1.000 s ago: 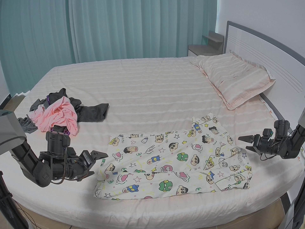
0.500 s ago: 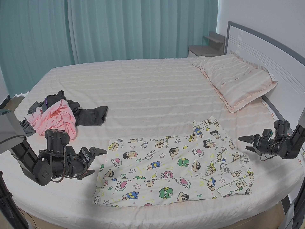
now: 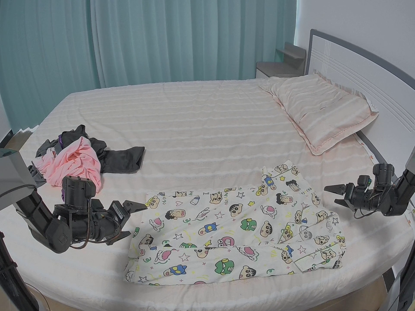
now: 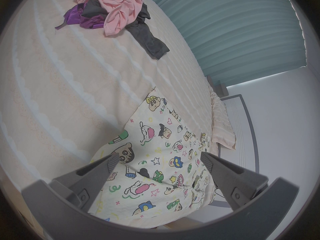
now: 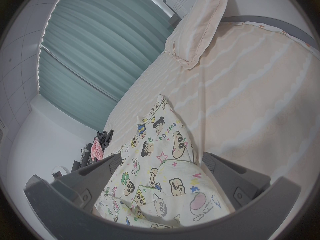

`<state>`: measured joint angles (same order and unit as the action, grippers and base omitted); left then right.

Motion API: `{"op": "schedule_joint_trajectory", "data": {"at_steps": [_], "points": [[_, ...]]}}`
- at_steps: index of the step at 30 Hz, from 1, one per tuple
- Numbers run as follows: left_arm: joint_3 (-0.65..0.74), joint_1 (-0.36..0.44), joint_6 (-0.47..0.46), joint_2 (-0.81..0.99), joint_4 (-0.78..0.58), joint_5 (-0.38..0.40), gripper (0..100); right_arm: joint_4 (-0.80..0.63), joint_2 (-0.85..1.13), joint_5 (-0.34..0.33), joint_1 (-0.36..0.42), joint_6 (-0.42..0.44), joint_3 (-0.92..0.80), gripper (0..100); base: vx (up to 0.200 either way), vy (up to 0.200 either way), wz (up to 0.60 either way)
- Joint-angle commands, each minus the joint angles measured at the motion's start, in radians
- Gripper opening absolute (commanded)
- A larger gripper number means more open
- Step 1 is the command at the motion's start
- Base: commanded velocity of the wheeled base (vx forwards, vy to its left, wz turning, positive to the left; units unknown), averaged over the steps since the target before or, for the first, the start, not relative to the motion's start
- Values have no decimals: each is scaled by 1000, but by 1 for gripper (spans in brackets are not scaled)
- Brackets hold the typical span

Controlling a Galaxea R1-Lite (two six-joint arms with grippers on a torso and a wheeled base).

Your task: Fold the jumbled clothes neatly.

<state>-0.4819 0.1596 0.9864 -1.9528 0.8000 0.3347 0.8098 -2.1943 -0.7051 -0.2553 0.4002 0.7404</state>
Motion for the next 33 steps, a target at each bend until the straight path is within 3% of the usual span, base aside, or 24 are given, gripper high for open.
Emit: {"op": "schedule_joint_trajectory", "data": {"at_steps": [1,7,10,13,19,24,30,33], "points": [[5,6,0,-5,1,0,100,0,1,-1,1,0,0,100,0,-200,0],[39,25,-74,-21,2,1,100,2,1,-1,1,-1,-4,100,0,-67,0],[65,12,-242,-41,5,-6,100,2,4,-1,1,-3,-13,100,0,0,0],[77,-18,-347,-38,7,-8,100,2,5,-2,1,-4,-21,100,0,0,0],[83,-35,-408,-28,1,-8,100,2,5,-4,2,-6,-26,100,0,0,0],[97,-32,-396,-25,4,-2,100,2,5,-5,2,-4,-26,100,0,0,0],[128,-32,-380,-26,10,-2,100,2,7,-5,2,-6,-30,100,-200,0,0],[123,-31,-379,-26,13,-2,100,2,5,-5,4,-6,-30,100,0,0,0]]}}
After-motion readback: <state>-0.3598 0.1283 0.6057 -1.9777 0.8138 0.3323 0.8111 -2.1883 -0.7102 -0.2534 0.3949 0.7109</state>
